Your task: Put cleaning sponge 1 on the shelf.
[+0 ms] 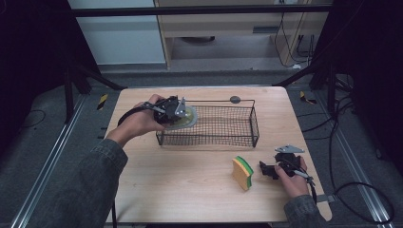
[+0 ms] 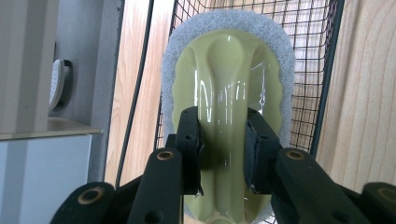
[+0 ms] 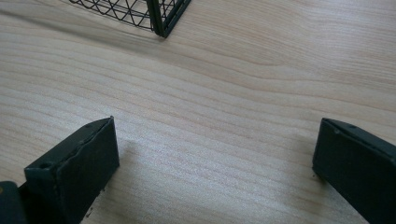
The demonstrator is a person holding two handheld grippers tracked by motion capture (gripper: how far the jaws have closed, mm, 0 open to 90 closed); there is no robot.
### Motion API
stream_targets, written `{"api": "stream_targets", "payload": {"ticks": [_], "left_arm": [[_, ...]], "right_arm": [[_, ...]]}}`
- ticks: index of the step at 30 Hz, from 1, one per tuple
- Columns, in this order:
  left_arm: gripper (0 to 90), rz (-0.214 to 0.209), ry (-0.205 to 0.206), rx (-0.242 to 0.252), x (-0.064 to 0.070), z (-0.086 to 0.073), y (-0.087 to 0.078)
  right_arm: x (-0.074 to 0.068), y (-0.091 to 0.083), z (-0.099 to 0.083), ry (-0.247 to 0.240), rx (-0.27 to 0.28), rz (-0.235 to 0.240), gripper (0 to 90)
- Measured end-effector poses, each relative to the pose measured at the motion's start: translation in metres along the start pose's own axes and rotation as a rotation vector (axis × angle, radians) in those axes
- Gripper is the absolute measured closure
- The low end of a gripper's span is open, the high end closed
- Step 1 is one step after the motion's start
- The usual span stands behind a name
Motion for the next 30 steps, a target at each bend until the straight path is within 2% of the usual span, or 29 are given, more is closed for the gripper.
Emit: {"api": "stream_targets", "payload": {"ticks": [6,23,30], "left_arm": [[70.8,-0.010,0.008,-0.009,0.002,-0.001,0.004],[70.8,-0.037,-0.002,-0.034,0.007,-0.006,0.017],[70.8,-0.052,0.010,-0.038,0.010,-0.005,0.020]], "right_arm": [[0.000,0.000,0.000,0.001,0.000,-0.001,0.6],[0.000,0.000,0.000,0.001,0.000,-0.001,0.6],[0.000,0.000,0.000,0.002,0.000,-0.002,0.7]]}}
Point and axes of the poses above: each handheld gripper's, and its own axes: y roughly forward along the jaws, z roughly out of its top, x roughly to its right, the point moved 7 cm from there along y, roughly forward along the jaws, and after that the axes turned 12 degrees about z, right-handed, at the moved point
